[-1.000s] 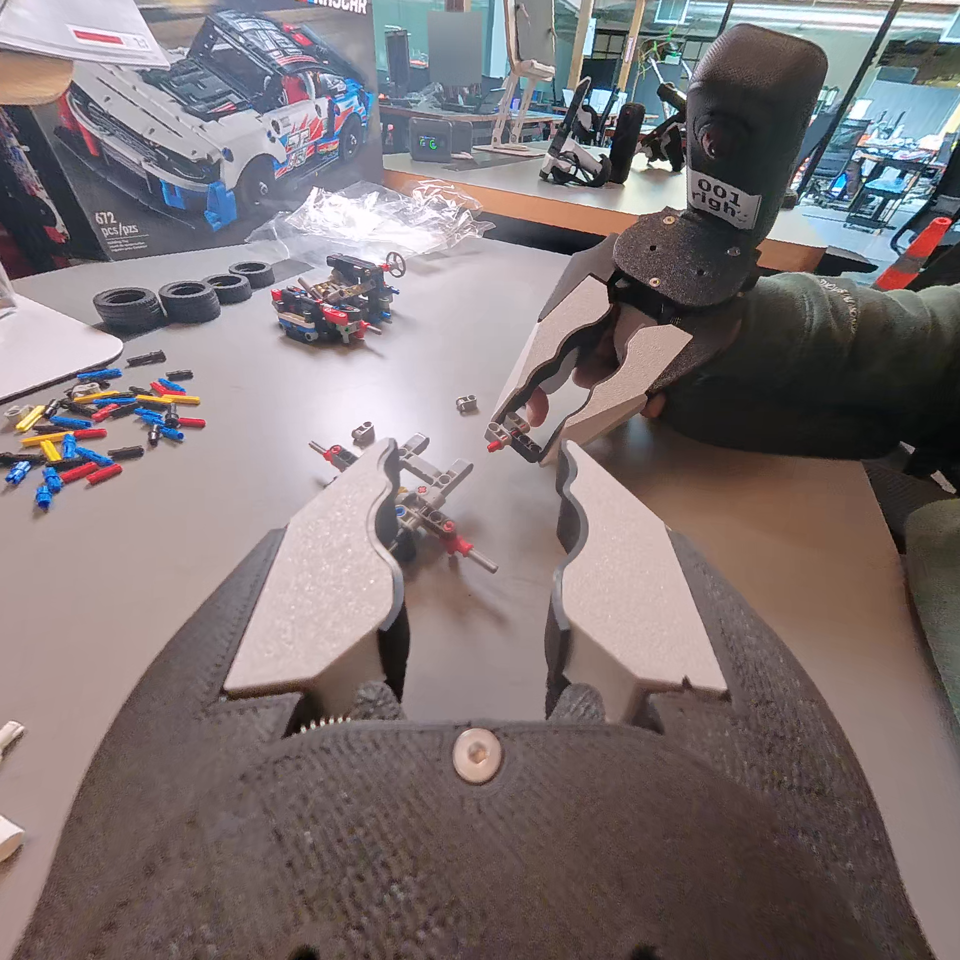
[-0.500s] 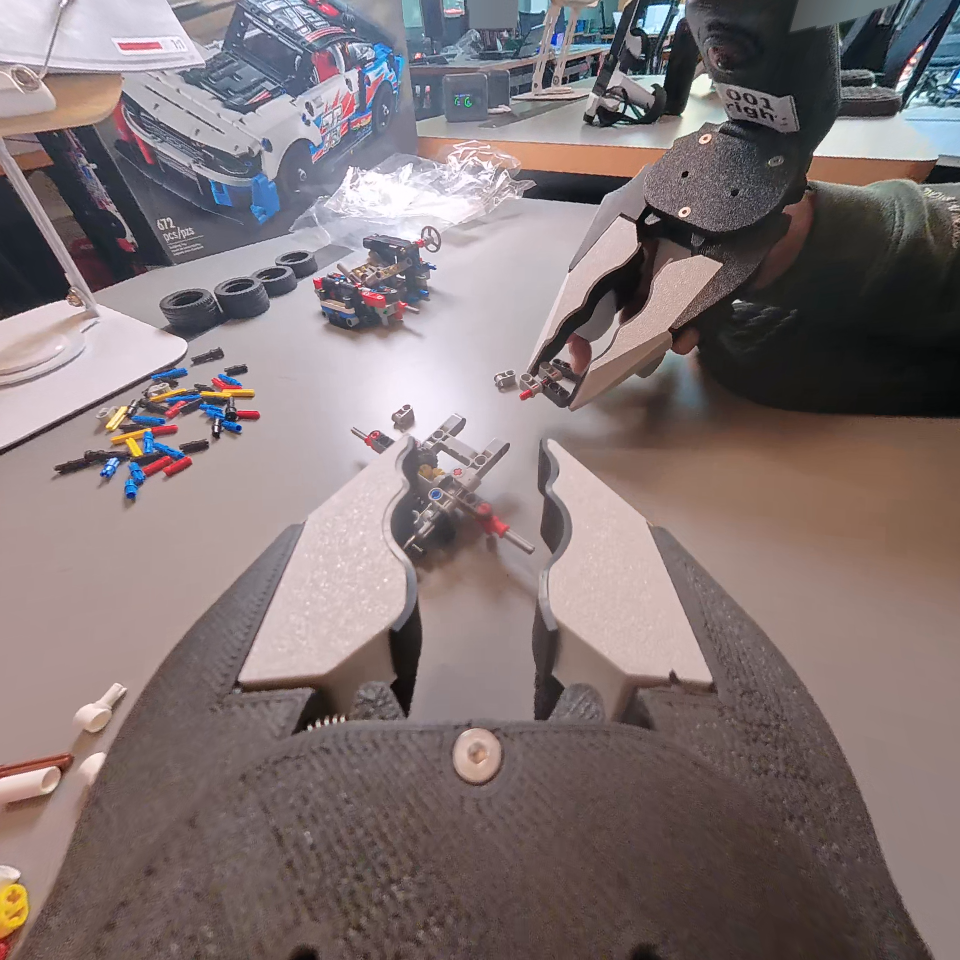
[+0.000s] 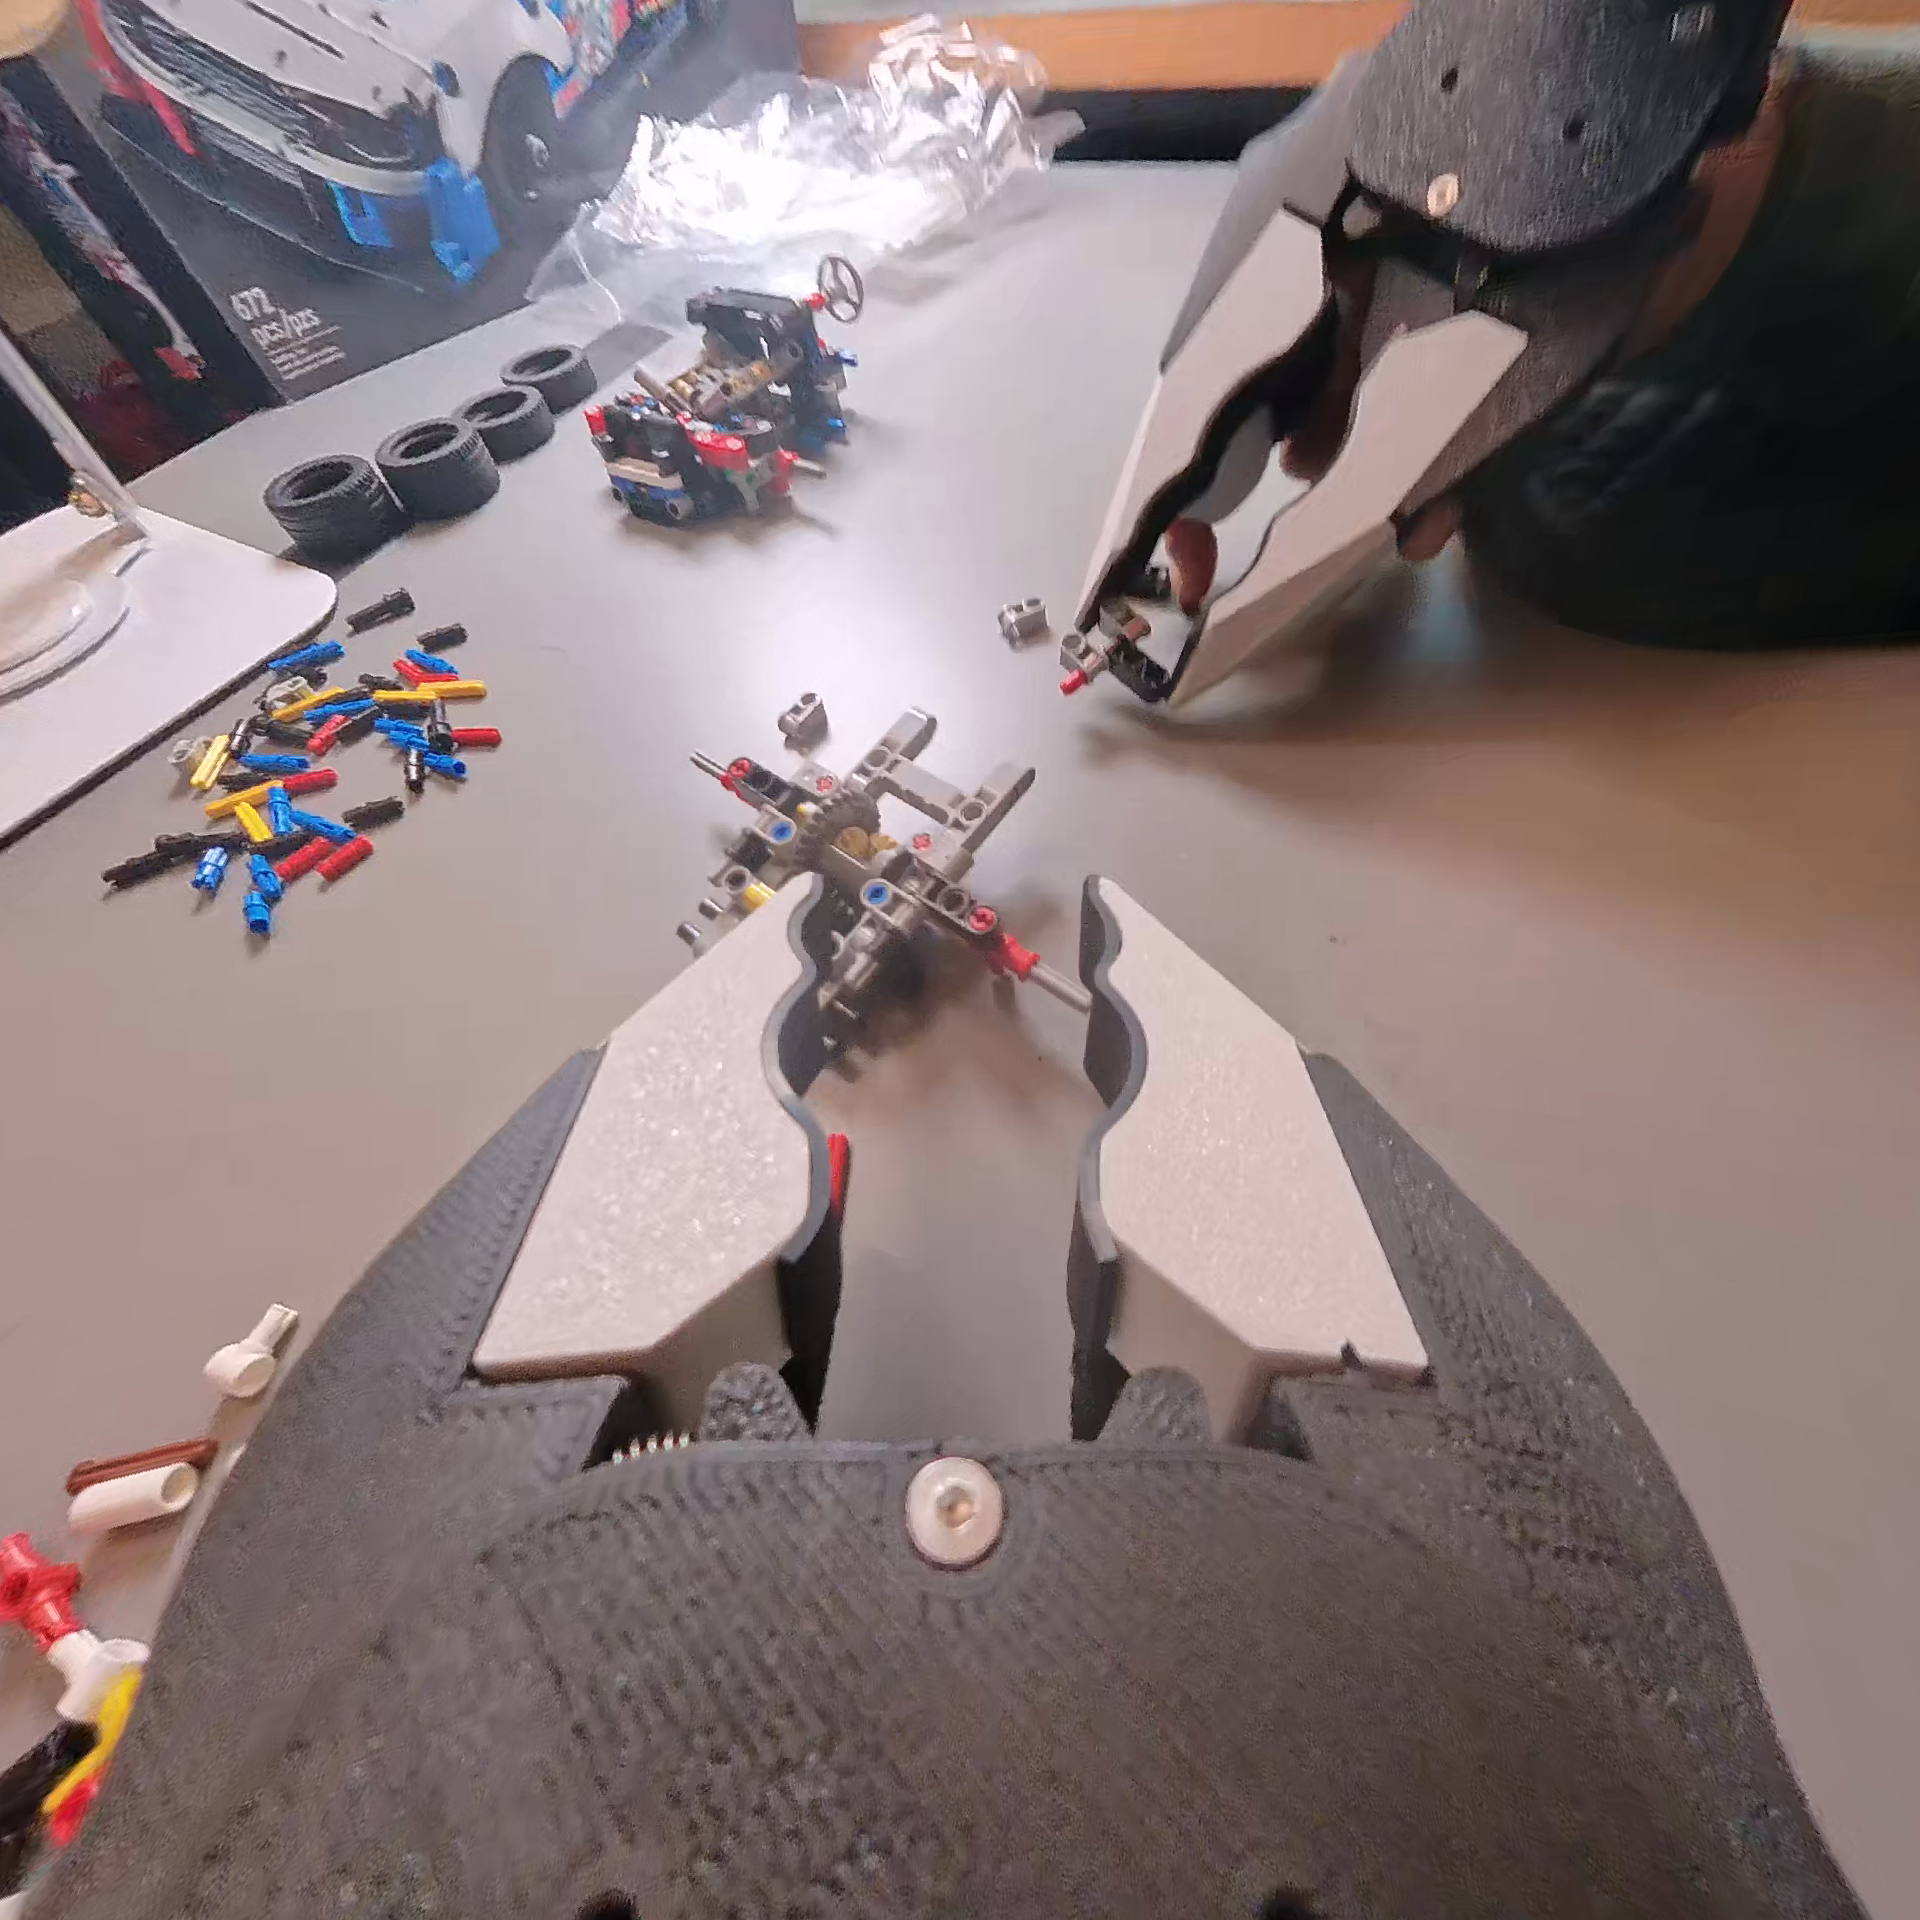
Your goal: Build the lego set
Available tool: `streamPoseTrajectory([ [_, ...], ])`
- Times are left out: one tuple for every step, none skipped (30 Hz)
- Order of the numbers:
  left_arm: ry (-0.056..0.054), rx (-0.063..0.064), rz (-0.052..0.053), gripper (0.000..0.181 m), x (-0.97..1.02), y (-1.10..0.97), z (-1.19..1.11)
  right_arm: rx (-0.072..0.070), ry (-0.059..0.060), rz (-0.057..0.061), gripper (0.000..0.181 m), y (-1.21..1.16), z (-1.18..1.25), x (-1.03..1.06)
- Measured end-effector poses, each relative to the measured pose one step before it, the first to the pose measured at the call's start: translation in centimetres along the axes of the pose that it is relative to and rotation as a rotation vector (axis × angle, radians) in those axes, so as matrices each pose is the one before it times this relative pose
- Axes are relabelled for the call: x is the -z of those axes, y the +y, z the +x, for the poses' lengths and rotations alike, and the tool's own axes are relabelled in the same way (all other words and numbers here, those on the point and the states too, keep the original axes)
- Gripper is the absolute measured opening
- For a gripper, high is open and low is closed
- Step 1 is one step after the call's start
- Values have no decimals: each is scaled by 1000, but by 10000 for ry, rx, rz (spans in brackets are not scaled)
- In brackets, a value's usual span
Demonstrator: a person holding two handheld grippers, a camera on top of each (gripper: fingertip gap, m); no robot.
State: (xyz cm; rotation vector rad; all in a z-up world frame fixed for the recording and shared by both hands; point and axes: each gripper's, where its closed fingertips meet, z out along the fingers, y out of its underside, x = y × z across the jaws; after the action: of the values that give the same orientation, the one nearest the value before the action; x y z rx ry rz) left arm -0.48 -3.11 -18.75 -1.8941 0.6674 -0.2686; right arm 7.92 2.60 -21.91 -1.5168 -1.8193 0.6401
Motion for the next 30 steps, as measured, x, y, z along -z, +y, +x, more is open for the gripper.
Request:
streamPoseTrajectory([
  [-24,-226,-242,47,-163,317,190,18,20,-22,31,29,19,-26],
  [-55,-173,-155,47,-128,184,106,17,11,-15,31,4,9,-18],
  [-53,-104,-86,47,-82,104,37,12,3,-5,31,12,1,-3],
  [-28,-13,-57,46,-56,70,-19,1,2,-1,32,-1,-7,1],
  [-16,74,-44,46,-35,62,-92,3,-1,-4,32,4,-8,3],
  [-23,136,-36,47,-23,67,-164,18,-1,-3,32,0,-8,3],
  [-33,162,-29,47,-1,56,-217,29,0,-11,32,21,-22,11],
  [-29,157,-21,46,3,55,-203,36,12,-17,31,13,-8,0],
  [-13,131,-6,46,14,37,-162,39,15,-19,31,30,-5,3],
  [-25,109,3,47,26,13,-141,42,9,-5,31,1,-18,0],
  [-43,90,-11,47,10,25,-158,38,14,-7,31,7,-5,-13],
  [-34,70,-39,47,-13,72,-141,25,16,-7,31,10,7,-14],
  [-35,68,-55,48,-27,91,-145,18,7,3,31,-3,-9,-7],
  [-24,81,-44,48,-18,75,-147,4,1,8,32,-11,4,-6],
  [22,99,-20,48,-10,33,-85,-5,-7,17,32,-23,-2,16],
  [41,112,-10,48,-20,17,-61,-16,-25,38,32,-44,-26,8],
  [42,105,-4,48,-3,5,-56,-31,-33,37,32,-48,-35,15],
  [46,79,19,47,16,-14,-13,-19,-17,33,32,-43,-16,4],
  [31,45,48,46,43,-55,-12,-9,-25,39,32,-43,-43,2],
  [13,15,63,46,59,-77,2,-21,-44,50,32,-75,-52,-1],
  [12,-6,51,45,58,-67,25,-33,-38,51,32,-67,-45,-8],
  [9,-10,23,44,19,-26,25,-29,-24,44,32,-53,-4,-4],
  [8,-7,1,45,2,-1,19,-13,-21,30,32,-29,-9,-14],
  [9,-5,-4,44,-9,-1,13,-4,-32,26,32,-18,-31,-17],
  [11,1,-2,44,1,3,17,-8,-39,22,33,-20,-32,5],
  [14,13,1,44,-3,-2,-7,-5,-29,10,34,-3,-16,14],
  [15,27,5,44,-2,-4,-5,15,-14,-16,37,44,39,54],
  [13,38,7,45,6,-2,-17,6,8,-39,38,116,126,85],
  [11,44,11,45,9,-14,-37,-21,9,-26,40,128,164,126],
  [5,47,13,45,15,-15,-39,-53,-25,17,40,77,125,145],
])
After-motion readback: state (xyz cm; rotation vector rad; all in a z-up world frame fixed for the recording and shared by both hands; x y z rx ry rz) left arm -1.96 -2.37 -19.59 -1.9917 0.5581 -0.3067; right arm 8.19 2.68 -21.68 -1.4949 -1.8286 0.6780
